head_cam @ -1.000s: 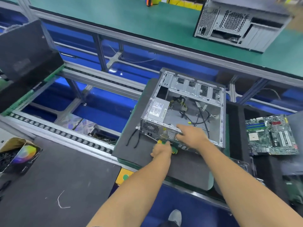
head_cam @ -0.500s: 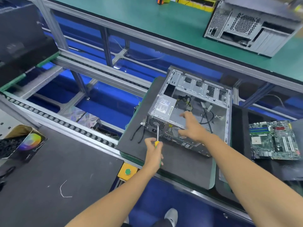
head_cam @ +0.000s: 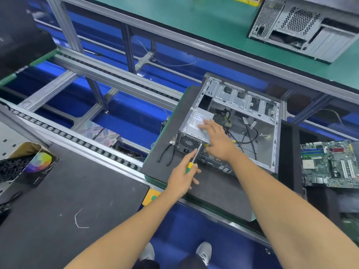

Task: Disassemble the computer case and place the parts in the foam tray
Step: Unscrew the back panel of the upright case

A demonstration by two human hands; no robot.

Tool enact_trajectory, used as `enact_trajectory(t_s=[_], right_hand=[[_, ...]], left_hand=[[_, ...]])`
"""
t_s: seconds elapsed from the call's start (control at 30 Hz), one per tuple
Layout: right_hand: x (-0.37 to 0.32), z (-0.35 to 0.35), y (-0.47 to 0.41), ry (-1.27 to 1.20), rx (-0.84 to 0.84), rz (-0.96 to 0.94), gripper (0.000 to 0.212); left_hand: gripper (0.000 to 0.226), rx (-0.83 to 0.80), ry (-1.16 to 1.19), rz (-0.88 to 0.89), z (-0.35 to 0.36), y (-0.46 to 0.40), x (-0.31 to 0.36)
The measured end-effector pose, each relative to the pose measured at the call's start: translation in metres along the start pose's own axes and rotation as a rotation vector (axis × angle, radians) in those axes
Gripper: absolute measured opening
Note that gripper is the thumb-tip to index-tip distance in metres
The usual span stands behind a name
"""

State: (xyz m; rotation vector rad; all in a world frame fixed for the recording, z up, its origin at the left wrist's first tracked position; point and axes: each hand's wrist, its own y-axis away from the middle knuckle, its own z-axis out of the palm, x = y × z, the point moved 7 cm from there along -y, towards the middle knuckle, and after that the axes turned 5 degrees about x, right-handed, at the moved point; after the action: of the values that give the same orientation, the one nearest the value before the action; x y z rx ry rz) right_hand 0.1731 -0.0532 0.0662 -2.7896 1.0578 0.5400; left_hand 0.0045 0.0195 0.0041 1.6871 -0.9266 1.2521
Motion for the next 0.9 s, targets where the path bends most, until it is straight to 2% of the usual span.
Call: enact_trajectory(t_s=[0.47, 0.7, 0.83, 0.9], right_hand=[[-0.0054, -0.0035, 0.0017, 0.030, 0.007, 0.003, 0.091], [-0.0053, -0.0023, 0.0027, 0.041, 0.020, -0.008, 0.088], [-0.0061, -0.0017, 0.0024, 0.062, 0.024, -0.026, 0.086], [-0.0063, -0.0018, 0.0025, 0.070, 0.024, -0.026, 0.086]], left_hand=[[0.047, -0.028, 0.052, -0.030, -0.0042, -0.0017, 0.0069], [0.034, -0.235, 0.549, -0.338, 0.0046, 0.0012, 0.0048], [0.035, -0.282, 0.562, -0.376, 0.0001, -0.0014, 0.0065], [0.038, -0.201, 0.443, -0.368, -0.0041, -0.0035, 0.0056]])
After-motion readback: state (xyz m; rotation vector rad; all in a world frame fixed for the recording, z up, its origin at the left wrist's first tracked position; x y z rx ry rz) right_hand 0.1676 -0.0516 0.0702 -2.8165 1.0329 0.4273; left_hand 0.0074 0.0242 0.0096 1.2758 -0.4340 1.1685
